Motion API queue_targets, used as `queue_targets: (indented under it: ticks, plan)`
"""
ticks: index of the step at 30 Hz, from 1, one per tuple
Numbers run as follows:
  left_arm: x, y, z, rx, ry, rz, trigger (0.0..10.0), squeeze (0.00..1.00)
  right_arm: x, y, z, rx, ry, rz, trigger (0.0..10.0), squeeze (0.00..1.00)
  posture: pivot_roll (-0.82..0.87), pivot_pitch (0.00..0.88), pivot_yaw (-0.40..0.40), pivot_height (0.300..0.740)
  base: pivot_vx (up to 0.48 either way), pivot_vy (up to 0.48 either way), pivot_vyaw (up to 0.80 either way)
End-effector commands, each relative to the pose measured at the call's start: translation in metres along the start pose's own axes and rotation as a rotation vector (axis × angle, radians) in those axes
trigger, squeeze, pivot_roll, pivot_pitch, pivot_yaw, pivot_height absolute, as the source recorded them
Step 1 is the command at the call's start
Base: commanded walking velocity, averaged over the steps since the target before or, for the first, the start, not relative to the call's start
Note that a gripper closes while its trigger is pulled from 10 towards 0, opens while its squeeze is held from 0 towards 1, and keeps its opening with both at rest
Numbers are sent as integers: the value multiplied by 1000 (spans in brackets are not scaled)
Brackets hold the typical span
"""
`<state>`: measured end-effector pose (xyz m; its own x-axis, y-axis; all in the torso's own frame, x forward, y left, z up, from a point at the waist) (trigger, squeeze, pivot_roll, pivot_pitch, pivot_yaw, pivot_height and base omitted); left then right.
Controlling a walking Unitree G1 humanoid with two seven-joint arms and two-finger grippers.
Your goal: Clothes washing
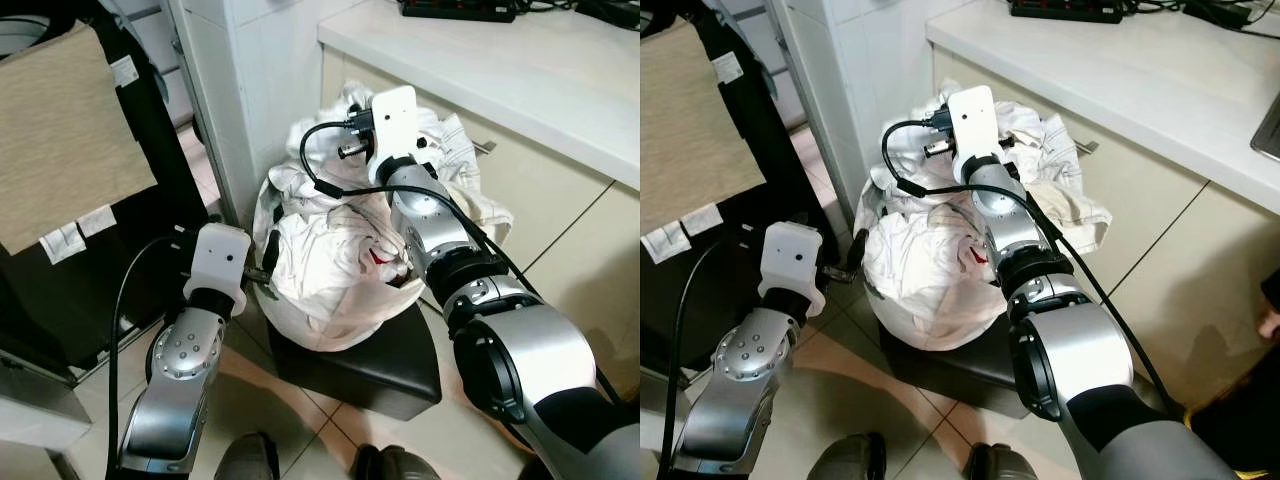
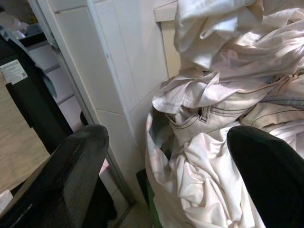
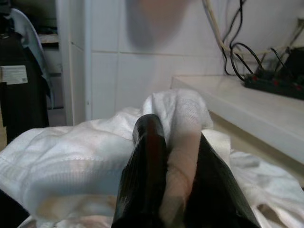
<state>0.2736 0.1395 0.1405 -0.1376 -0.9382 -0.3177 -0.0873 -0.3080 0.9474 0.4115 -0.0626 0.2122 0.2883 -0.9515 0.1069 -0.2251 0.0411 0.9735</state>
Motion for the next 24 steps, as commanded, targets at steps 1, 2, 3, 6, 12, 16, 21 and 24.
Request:
queue_targets:
  ticks: [1, 2, 3, 6, 12, 16, 21, 24]
  plan:
    - [1, -2, -3, 1, -12, 7, 10000, 0, 1, 19, -4, 92, 7, 57, 0, 0, 69, 98, 17, 740, 0, 0, 0]
    - [2, -2, -4, 3, -12, 8, 10000, 0, 2, 23, -4, 120, 4, 86, 0, 0, 66, 92, 15, 740, 0, 0, 0]
    - [2, -1, -5, 5, -12, 10, 10000, 0, 2, 27, -4, 150, 2, 109, 0, 0, 65, 89, 14, 740, 0, 0, 0]
    - [2, -1, -8, 12, -4, 6, 10000, 0, 3, 44, -3, 258, -2, 177, 0, 0, 60, 78, 9, 740, 0, 0, 0]
    - [1, 0, -15, 24, 16, 13, 10000, 0, 1, 72, 3, 458, 10, 254, 0, 0, 49, 55, -2, 740, 0, 0, 0]
    - [3, 2, -22, 39, 20, 23, 10000, 0, 4, 93, 6, 569, 8, 299, 0, 0, 31, 28, -9, 740, 0, 0, 0]
    - [5, 4, -31, 58, 29, 34, 10000, 0, 4, 136, 3, 707, 26, 363, 0, 0, 12, 0, -17, 740, 0, 0, 0]
    - [5, 5, -34, 66, 34, 37, 10000, 0, 5, 151, 2, 742, 30, 373, 0, 0, 6, 0, -22, 740, 0, 0, 0]
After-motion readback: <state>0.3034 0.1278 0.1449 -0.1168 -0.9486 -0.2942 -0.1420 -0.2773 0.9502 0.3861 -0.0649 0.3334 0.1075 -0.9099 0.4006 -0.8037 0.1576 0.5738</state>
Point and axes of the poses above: a point about 5 cm out from each wrist's last joint towards the gripper, its own z axis pointing back from the gripper into the wrist, its own y axis along the axis of the wrist's last joint, x = y × z, the point moved 1 cm from there along -z, pointing out of the wrist towards the gripper, and after that the axes turned 5 degrees about -z, right-handed, at the moved point
